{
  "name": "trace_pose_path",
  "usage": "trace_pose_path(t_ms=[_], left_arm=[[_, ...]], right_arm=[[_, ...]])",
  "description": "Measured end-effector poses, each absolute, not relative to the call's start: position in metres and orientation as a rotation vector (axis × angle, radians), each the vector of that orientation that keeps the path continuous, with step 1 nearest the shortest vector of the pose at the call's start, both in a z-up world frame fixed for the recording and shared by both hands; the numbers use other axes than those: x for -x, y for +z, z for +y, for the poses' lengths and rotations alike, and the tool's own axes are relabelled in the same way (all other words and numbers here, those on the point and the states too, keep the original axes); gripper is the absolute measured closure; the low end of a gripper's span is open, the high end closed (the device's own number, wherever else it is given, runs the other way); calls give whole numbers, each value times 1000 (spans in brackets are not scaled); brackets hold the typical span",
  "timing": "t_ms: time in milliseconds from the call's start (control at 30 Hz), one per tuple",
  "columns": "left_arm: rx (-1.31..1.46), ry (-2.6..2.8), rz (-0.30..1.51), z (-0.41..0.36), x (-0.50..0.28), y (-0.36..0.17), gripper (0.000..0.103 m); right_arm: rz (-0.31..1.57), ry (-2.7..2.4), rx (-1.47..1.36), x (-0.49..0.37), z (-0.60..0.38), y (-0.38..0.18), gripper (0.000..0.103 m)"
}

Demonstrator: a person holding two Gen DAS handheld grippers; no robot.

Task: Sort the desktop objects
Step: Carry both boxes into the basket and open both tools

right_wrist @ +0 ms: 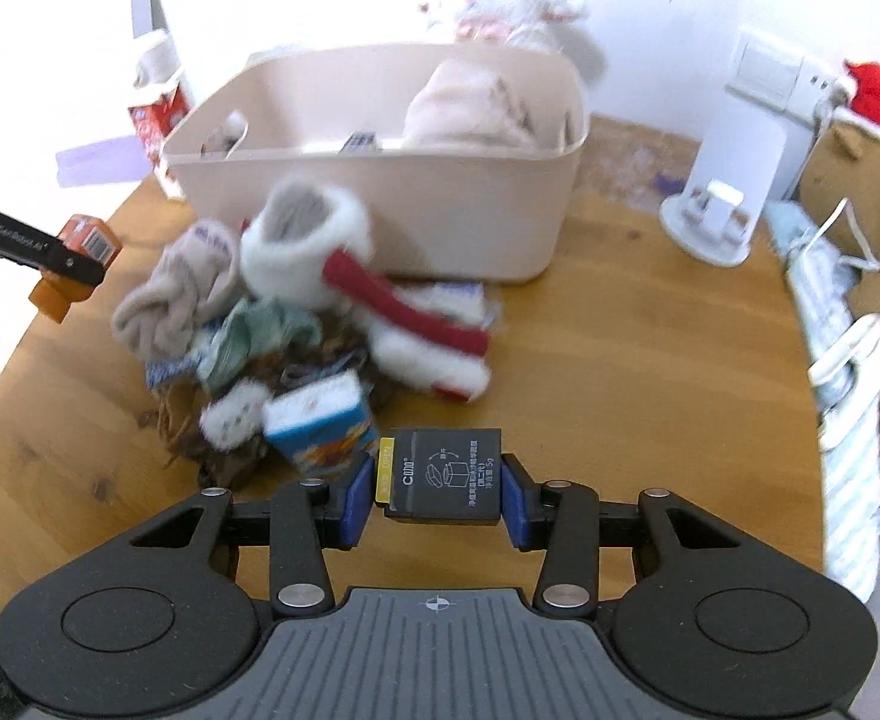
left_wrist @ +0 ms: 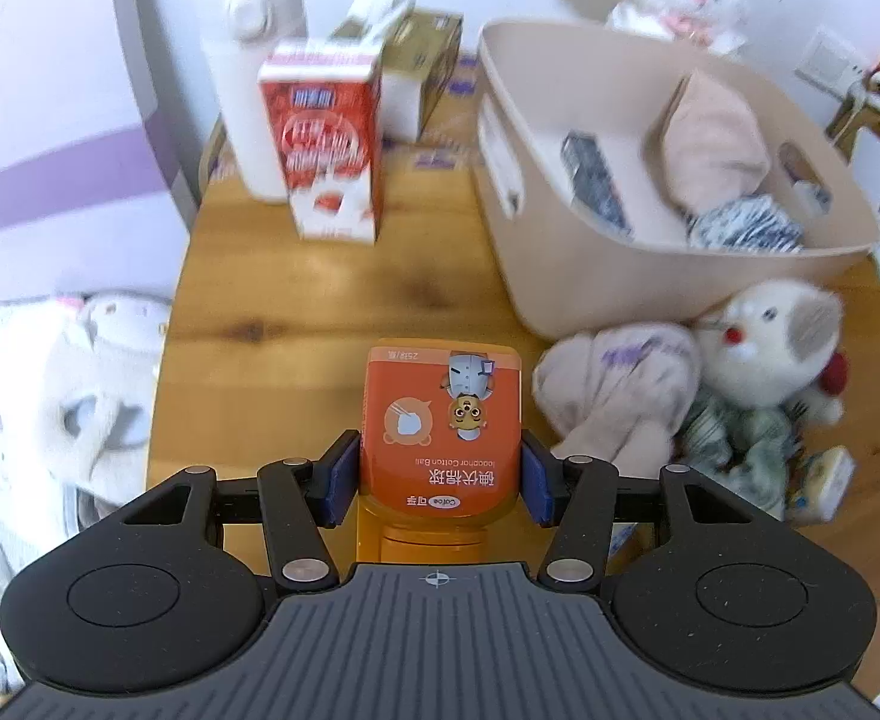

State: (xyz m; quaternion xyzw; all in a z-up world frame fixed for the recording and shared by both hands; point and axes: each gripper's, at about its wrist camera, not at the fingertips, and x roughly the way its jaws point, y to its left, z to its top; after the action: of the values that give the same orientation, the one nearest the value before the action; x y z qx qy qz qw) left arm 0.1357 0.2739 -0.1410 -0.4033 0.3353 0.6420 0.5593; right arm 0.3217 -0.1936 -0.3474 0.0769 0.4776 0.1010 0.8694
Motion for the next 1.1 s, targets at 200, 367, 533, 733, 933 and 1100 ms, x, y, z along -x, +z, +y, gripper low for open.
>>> trace_pose_path(t_ms=[200,367,533,733,933,1100], left_arm=[[874,1508,737,287,-144,-109,48],[789,1509,697,308,-155,-79,48],[710,1496,685,334,-171,-58,48],[680,1487,694,367,-192,-57,48],[708,1459,748,391,-216,-78,48],[777,1442,834,400,-229,-104,48]], right_arm=[[923,183,-148,-337,-217,-321,62],[859,172,-117,-359,-232,-302,62],[800,166,-85,-389,-242,-288,62],[738,167,-62,-426,-247,-273,62],[720,195,-50,-460,-239,-275,62],[762,241,-47,-483,-226,-291,62]])
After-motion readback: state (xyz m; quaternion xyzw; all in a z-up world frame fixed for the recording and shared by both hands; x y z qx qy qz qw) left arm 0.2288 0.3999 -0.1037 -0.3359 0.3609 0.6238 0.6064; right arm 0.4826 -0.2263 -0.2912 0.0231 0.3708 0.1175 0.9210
